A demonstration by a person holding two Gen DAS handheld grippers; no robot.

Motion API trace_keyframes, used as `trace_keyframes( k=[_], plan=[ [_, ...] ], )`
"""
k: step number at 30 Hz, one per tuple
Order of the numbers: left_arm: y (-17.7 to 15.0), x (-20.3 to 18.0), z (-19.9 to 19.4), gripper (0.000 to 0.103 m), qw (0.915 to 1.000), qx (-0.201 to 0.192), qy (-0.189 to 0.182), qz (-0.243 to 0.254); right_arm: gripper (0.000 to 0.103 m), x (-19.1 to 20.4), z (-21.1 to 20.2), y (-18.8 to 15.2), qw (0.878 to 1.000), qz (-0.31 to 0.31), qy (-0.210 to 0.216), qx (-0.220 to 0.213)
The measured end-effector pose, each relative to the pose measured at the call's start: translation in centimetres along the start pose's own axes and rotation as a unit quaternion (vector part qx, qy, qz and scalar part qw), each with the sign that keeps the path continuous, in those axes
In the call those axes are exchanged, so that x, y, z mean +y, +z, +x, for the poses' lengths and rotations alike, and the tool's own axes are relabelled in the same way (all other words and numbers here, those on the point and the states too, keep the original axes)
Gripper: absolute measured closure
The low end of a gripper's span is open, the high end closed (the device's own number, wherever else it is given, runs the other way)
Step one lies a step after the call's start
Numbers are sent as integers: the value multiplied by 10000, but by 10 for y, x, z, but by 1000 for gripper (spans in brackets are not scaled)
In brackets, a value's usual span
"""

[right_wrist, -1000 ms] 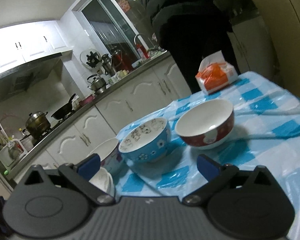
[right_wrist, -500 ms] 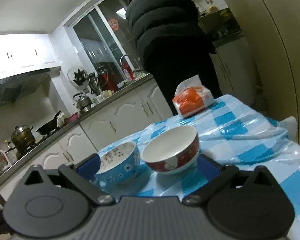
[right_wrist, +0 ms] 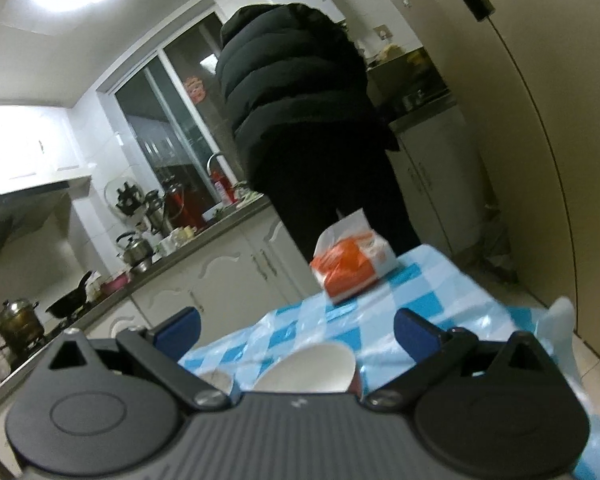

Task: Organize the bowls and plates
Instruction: 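Withdraw both grippers and move them toward the bowls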

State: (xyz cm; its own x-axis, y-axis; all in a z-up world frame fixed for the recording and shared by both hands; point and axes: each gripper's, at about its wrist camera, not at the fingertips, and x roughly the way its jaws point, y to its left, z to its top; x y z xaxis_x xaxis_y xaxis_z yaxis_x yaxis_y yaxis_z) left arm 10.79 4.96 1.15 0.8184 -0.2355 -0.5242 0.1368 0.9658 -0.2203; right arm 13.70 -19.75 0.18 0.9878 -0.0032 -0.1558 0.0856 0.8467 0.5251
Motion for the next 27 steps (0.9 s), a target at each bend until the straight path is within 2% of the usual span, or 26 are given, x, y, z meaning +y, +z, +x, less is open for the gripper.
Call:
trace_keyframes(
  k=[7, 14, 16, 19, 27],
  plan=[
    [3, -11, 10, 0, 9995, 11, 144, 264, 1, -19, 25, 36, 9994, 181, -289, 19],
    [6, -13, 23, 0, 9996, 72, 137, 235, 1, -46, 30, 38, 9980, 414, -474, 85],
    [9, -12, 24, 0, 9997, 53, 115, 207, 1, -47, 32, 36, 9982, 438, -391, 143],
    [16, -8, 23, 0, 9995, -85, 293, 71, 1, -43, 34, 33, 9984, 480, -173, 244],
    [39, 27, 20, 0, 9964, -229, 730, -365, 1, -3, 39, 23, 9967, 108, 503, 629]
  ],
)
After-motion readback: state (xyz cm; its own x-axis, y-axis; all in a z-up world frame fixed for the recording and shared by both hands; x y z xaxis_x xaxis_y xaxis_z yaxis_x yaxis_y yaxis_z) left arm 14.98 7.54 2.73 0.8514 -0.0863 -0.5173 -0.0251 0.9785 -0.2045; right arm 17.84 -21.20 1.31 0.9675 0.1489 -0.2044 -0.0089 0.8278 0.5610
